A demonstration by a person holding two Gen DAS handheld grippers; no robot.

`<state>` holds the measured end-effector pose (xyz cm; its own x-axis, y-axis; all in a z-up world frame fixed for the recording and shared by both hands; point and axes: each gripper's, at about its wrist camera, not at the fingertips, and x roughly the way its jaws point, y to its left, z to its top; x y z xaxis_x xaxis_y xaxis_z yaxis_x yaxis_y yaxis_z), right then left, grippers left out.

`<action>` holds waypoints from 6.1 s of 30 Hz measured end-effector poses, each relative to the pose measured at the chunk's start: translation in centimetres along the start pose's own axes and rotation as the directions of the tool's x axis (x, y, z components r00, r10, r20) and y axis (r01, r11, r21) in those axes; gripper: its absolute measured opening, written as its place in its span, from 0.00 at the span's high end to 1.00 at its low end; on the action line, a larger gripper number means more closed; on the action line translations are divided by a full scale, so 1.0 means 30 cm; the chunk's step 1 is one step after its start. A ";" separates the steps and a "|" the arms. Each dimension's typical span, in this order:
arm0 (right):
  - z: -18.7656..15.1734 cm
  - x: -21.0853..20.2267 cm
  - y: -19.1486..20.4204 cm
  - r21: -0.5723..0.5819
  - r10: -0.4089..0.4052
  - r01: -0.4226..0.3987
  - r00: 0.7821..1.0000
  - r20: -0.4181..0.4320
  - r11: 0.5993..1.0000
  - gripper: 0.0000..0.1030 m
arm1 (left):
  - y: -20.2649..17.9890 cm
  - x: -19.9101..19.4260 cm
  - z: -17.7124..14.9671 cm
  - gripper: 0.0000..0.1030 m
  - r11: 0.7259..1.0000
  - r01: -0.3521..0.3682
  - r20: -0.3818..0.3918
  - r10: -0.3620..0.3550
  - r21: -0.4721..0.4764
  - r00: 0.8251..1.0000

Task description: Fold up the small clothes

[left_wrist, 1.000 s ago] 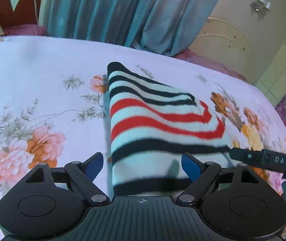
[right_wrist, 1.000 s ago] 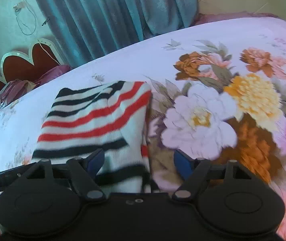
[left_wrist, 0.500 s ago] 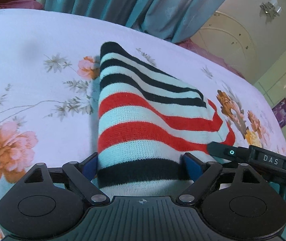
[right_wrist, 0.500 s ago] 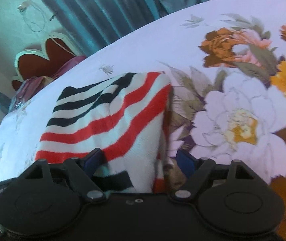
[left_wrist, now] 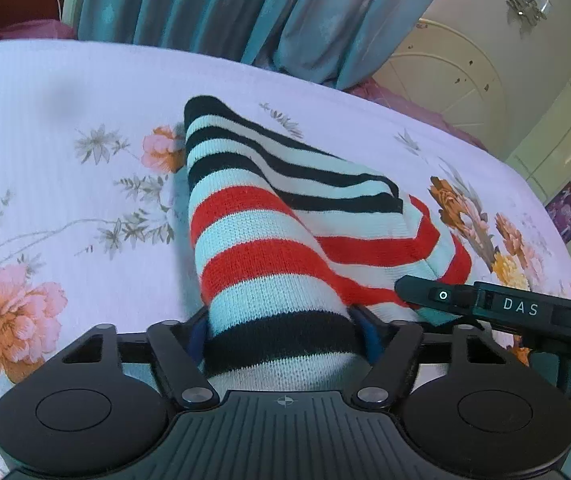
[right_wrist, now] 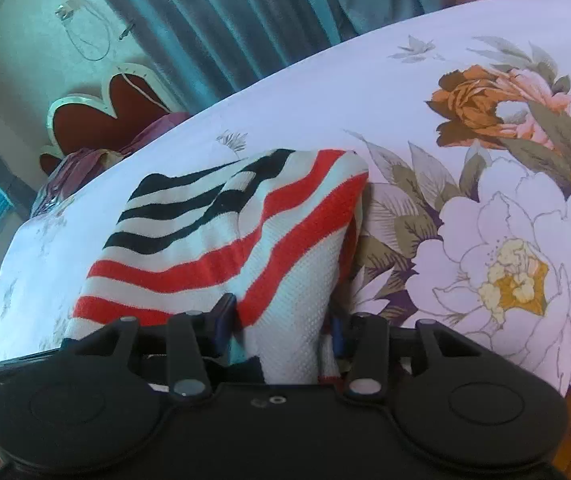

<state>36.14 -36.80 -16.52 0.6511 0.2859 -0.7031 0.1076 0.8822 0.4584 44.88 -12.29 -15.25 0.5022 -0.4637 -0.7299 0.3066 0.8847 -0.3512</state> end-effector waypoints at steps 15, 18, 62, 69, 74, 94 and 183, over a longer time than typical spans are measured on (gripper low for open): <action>-0.002 -0.123 0.104 0.025 0.048 -0.051 0.995 0.082 0.998 0.69 | -0.027 -0.153 0.028 0.44 0.997 -0.011 0.064 0.007 0.074 0.998; -0.006 -0.132 0.146 0.022 0.058 -0.060 0.994 0.094 0.998 0.69 | -0.002 -0.206 0.033 0.44 0.997 -0.014 0.077 0.008 0.081 0.997; -0.261 0.495 1.166 -0.074 0.109 -0.111 0.993 -0.034 0.991 0.68 | 1.294 -0.572 0.033 0.40 0.996 -0.087 0.130 0.088 -0.010 0.988; -0.221 0.488 1.169 -0.049 0.100 -0.102 0.994 -0.042 0.994 0.59 | 1.279 -0.633 0.070 0.40 0.992 -0.101 0.144 0.112 -0.081 0.983; -0.180 0.502 1.153 -0.022 0.073 -0.074 0.997 -0.010 0.997 0.50 | 1.296 -0.629 0.135 0.40 0.989 -0.126 0.179 0.139 -0.080 0.974; -0.141 0.557 1.151 -0.090 -0.094 0.100 0.994 0.059 0.991 0.69 | 1.303 -0.494 0.167 0.36 0.967 -0.252 0.173 0.254 -0.035 0.952; -0.501 0.345 1.316 -0.196 -0.307 0.318 0.948 0.085 0.928 0.55 | 1.210 -0.721 -0.136 0.00 0.930 -0.367 0.052 0.368 -0.029 0.928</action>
<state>35.85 6.61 -13.87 0.6476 -0.0316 -0.7613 0.1594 0.9826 0.0948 41.85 30.04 -14.60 0.6210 -0.1076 -0.7764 0.0775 0.9941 -0.0758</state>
